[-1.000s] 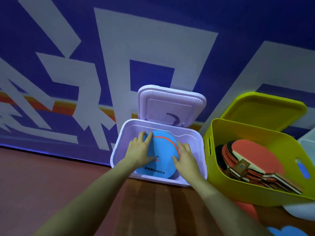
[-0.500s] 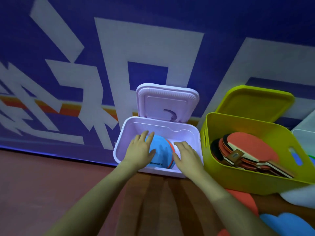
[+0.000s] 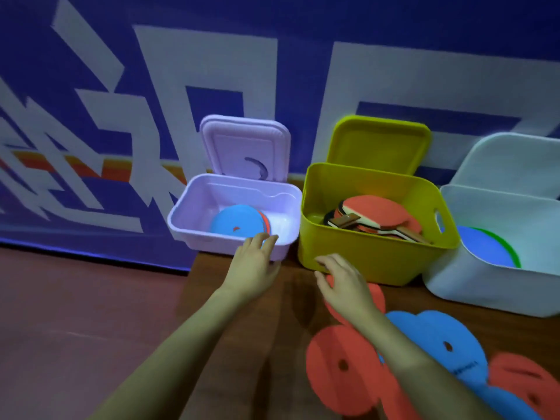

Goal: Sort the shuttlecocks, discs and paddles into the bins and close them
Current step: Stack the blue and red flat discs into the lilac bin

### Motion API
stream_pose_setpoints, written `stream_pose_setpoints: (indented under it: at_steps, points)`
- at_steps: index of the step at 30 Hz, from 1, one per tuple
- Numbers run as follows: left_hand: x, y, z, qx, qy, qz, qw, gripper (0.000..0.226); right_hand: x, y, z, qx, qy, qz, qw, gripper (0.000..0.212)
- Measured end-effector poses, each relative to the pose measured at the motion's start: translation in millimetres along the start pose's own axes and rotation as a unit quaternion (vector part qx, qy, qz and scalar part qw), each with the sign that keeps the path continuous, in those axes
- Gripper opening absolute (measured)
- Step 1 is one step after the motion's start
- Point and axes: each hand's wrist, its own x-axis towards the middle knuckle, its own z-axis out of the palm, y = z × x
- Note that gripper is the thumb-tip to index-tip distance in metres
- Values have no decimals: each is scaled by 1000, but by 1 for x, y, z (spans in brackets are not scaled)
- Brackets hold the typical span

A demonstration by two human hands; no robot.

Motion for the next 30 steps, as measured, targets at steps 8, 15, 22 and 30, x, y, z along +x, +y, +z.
stream_pose_setpoints:
  at_steps: [8,15,22,30]
  points:
    - [-59,76,77,0,-65,-94,993,56,-95,80,-8,-105,-250,130,954,73]
    - [-94,95,133,-16,-187,-162,969,62,-139,98,8,-115,-289,142,940,90]
    - [-112,104,168,1,-207,-169,964,72,-147,96,26,-85,-260,140,952,79]
    - [-103,95,165,-134,-129,-164,969,79,-125,105,29,23,-189,168,967,74]
